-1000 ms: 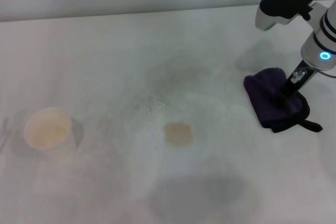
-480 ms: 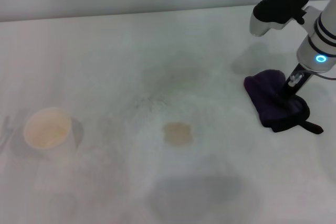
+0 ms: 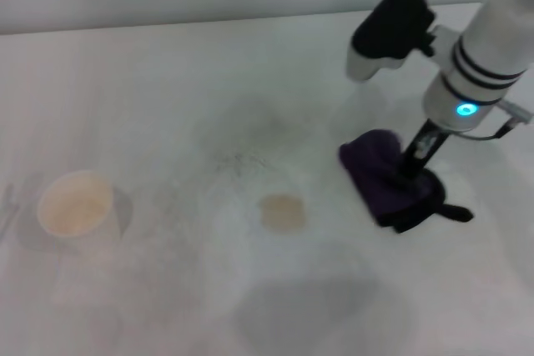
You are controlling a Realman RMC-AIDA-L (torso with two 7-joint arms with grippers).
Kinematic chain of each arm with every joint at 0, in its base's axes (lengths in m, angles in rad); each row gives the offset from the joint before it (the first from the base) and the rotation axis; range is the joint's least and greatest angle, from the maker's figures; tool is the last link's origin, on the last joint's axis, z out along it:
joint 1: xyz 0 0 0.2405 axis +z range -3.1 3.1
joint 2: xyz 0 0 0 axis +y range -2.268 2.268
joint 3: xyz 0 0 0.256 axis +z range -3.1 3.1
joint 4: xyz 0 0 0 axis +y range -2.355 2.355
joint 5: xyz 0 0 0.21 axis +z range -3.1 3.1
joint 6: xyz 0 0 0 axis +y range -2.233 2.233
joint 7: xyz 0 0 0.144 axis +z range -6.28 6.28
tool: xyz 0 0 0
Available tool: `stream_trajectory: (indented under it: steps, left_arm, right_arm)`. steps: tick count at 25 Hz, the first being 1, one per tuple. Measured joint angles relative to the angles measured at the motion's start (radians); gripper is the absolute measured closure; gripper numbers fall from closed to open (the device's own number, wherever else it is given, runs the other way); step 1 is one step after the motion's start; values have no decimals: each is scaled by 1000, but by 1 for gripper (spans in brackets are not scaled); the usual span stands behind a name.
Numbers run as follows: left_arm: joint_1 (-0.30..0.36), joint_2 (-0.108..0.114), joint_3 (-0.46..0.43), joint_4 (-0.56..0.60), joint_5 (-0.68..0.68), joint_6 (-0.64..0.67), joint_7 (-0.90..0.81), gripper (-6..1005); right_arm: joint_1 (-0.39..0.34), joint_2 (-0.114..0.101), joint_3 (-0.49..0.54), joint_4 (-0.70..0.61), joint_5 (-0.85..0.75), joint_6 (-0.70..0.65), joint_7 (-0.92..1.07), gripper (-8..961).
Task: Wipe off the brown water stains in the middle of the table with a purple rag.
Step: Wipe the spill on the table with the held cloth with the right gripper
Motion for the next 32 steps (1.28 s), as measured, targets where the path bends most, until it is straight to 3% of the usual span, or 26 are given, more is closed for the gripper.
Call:
stream_trajectory:
  steps: [21,25,32]
  left_arm:
    - [1,-5,5,-7,-2,0,0,104]
    - [5,-5,5,-7,0,0,0,105]
    - [10,-6,5,-7,3,3,0,106]
  right_arm:
    - [121,1,-607,-94,456,28,110,804]
    - [137,2,-626,-87,463,56,120,815]
    - [213,2,-586,64,430,167,120,817]
